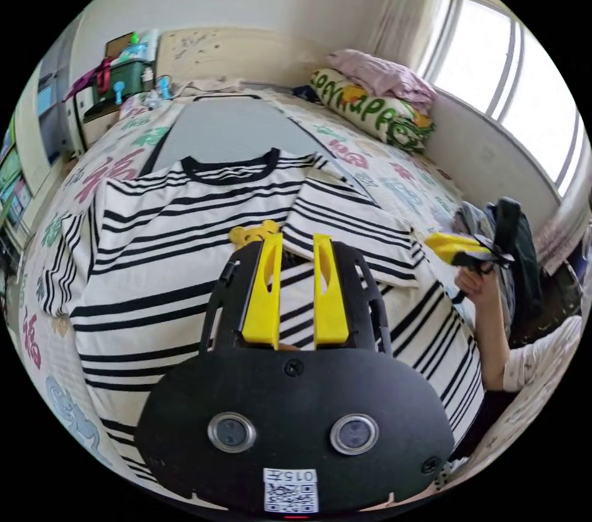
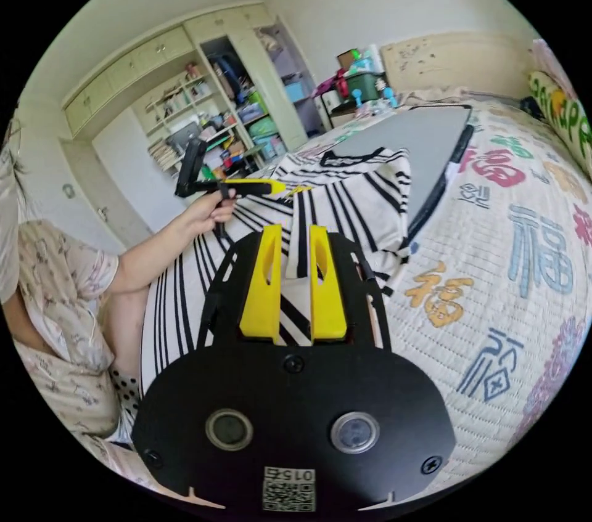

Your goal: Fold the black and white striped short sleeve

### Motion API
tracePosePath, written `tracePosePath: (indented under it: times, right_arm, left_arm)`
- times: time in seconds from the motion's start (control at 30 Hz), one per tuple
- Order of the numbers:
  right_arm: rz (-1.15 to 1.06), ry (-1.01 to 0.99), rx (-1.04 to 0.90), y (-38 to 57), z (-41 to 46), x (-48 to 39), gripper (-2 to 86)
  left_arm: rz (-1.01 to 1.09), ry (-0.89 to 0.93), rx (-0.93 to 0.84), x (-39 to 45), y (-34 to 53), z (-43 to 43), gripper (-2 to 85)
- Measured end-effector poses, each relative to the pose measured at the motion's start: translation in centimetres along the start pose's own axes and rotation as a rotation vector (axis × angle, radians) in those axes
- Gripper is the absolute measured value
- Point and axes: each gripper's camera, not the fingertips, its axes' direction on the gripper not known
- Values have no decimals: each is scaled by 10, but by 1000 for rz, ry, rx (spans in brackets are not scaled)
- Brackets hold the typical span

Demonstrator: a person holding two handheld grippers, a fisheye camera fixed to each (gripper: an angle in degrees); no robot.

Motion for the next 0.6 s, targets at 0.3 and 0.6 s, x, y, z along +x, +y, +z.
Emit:
tracePosePath:
  times: [0.3,0.6]
  right_arm:
    - [-183,101,-322,2,88,-76,83]
    - [-205,148,-280,-10,116,-122,18]
  left_arm:
    - [35,-2,-152,65,-65,53,58]
    - [38,-62,-56,142,-92,37,6]
